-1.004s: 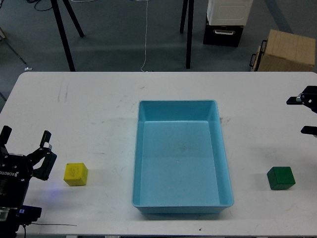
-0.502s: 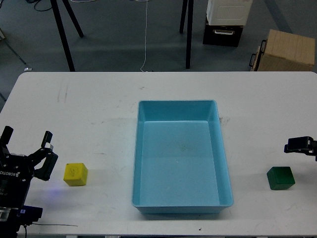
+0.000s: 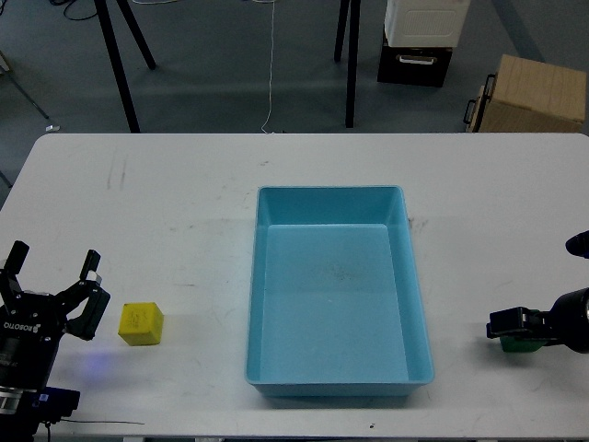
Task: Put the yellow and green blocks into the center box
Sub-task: 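Move the right gripper down onto the green cube and close it, then lift the green cube with the right gripper over the blue tray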
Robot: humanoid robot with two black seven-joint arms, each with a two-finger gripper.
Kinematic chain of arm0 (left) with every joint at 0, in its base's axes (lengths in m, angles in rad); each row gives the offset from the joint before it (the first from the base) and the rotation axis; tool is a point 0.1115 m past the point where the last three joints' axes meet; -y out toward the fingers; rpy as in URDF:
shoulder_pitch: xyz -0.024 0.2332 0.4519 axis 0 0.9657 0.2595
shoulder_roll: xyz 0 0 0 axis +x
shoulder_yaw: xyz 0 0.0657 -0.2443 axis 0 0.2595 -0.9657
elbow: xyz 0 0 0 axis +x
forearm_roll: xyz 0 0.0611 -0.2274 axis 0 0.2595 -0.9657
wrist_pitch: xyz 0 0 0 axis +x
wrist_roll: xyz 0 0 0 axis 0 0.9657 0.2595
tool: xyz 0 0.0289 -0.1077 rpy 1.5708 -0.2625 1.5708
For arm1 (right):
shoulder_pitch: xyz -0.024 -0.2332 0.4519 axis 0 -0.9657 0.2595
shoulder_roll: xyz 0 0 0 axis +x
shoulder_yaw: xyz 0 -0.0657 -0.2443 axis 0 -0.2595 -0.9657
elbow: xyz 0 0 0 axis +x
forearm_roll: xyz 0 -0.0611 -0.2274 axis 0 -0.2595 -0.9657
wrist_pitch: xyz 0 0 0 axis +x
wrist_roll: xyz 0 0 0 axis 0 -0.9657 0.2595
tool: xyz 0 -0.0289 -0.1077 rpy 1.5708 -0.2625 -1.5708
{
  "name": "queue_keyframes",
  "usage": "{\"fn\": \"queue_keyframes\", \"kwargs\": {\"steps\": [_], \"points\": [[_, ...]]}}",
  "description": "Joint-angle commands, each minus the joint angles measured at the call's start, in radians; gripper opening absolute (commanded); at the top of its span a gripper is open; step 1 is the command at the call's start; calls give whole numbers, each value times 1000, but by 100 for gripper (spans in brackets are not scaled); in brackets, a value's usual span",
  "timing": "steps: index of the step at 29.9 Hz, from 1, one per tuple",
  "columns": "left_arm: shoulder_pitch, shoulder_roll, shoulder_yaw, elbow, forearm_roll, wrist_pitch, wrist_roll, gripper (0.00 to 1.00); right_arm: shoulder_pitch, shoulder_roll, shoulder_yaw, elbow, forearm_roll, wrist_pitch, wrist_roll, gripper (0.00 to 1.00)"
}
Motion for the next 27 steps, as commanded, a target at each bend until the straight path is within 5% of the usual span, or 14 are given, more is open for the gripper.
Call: {"fn": "queue_keyframes", "kwargs": {"steps": [1, 4, 9, 18, 27], "points": [[0, 0, 0, 6, 0, 0, 0, 100, 1, 2, 0, -2, -1, 0, -3, 52], [0, 0, 0, 6, 0, 0, 0, 100, 3, 2, 1, -2, -2, 0, -3, 27], [0, 0, 0, 6, 1, 0, 0, 100, 9, -10, 10, 6, -1, 0, -5, 0], [0, 0, 1, 6, 1, 0, 0, 100, 304, -18, 41, 38, 215, 0, -18, 0], [0, 0, 0, 6, 1, 0, 0, 100, 693, 302, -250, 8, 327, 0, -45, 0]]}}
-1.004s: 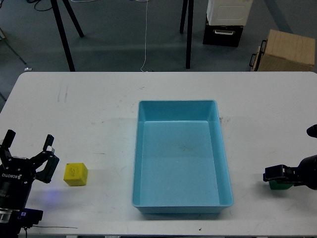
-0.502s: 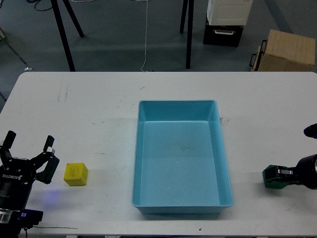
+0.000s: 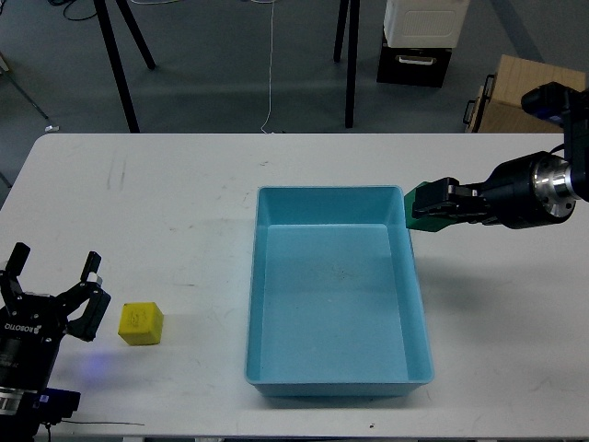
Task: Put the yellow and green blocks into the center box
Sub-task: 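Lift the green cube with the right gripper over the blue tray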
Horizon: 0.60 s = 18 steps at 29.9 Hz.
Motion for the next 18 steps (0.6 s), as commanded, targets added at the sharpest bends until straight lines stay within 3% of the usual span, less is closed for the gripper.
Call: {"fn": "queue_keyframes", "kwargs": {"steps": [1, 10, 18], "points": [[0, 0, 0, 0, 0, 0, 0, 100, 110, 181, -143, -37, 4, 0, 0, 0], [0, 0, 0, 29, 0, 0, -1, 100, 80, 528, -319, -270, -18, 0, -20, 0], [0, 0, -2, 31, 0, 0, -1, 100, 71, 579, -329, -301, -19, 0, -20, 1]]}}
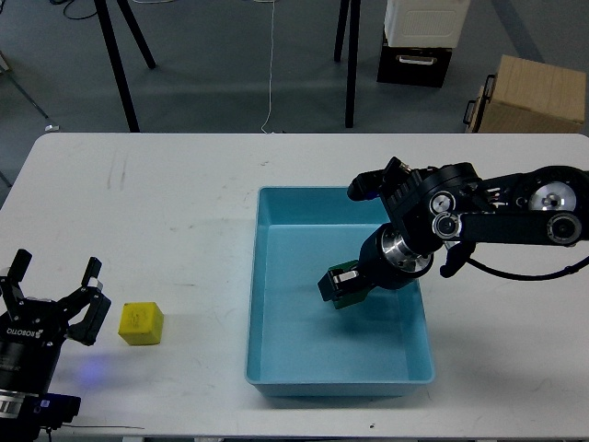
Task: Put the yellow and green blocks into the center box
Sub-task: 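Lift the green cube with the right gripper over the blue tray, then lower the green cube into the tray and open the right gripper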
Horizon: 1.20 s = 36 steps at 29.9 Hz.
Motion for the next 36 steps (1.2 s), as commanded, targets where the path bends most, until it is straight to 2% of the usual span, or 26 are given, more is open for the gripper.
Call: {"fn": "queue_keyframes", "kwargs": {"steps": [1, 4, 12, 14, 16, 17, 20, 22, 23, 25, 31, 36], "points": [[-1, 0, 0, 0, -2, 0, 0, 100, -2, 3, -5, -2, 0, 0, 0, 1], [-2, 0, 0, 0, 0, 0, 2, 100, -5, 0, -5, -2, 0, 0, 0, 6], [-5, 0, 0, 0, 0, 0, 2, 100, -5, -2, 1, 0, 4, 0, 0, 6], [-3, 0, 0, 0, 0, 0, 0, 100, -5, -2, 1, 0, 4, 0, 0, 10], [-2, 0, 0, 0, 0, 0, 0, 100, -5, -3, 1, 0, 4, 0, 4, 25], [-2, 0, 0, 2, -2, 0, 2, 100, -6, -3, 1, 2, 4, 0, 6, 26], [-2, 0, 0, 0, -2, 0, 2, 100, -6, -2, 1, 3, 4, 0, 7, 48], [-2, 0, 0, 2, -2, 0, 0, 100, -6, 1, -5, 3, 3, 0, 9, 58], [0, 0, 0, 2, -2, 0, 2, 100, -6, 3, -7, 3, 1, 0, 9, 67], [0, 0, 0, 0, -2, 0, 2, 100, -6, 7, -7, 3, 1, 0, 9, 100], [2, 0, -1, 0, -2, 0, 0, 100, -5, 10, 33, -15, 6, 0, 10, 99], [2, 0, 0, 0, -2, 0, 2, 100, -3, -8, 212, -107, 15, 0, 13, 99]]}}
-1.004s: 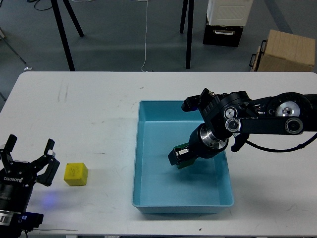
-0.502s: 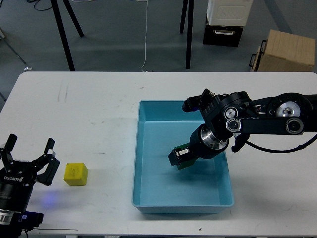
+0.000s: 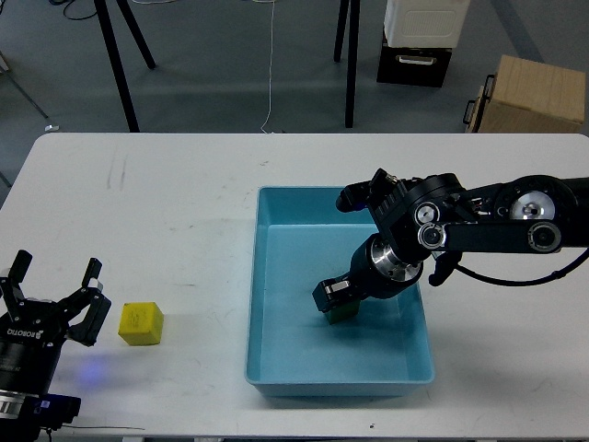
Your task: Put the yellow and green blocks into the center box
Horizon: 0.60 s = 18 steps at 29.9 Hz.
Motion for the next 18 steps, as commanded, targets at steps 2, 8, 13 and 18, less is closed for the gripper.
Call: {"fn": "queue_keyframes", "kwargs": {"steps": [2, 8, 13, 18], "points": [[0, 0, 1, 0, 2, 0, 1, 100, 4, -34, 172, -101, 55, 0, 18, 99], [-2, 0, 1, -1, 2, 0, 1, 100, 3, -170, 353, -171, 461, -65, 52, 99], [-3, 0, 1, -1, 2, 0, 1, 100, -95, -290, 557, -277, 785, -58, 168, 100], [-6, 0, 3, -1, 2, 0, 3, 100, -259, -379, 749, -400, 1075, 0, 363, 100]]}}
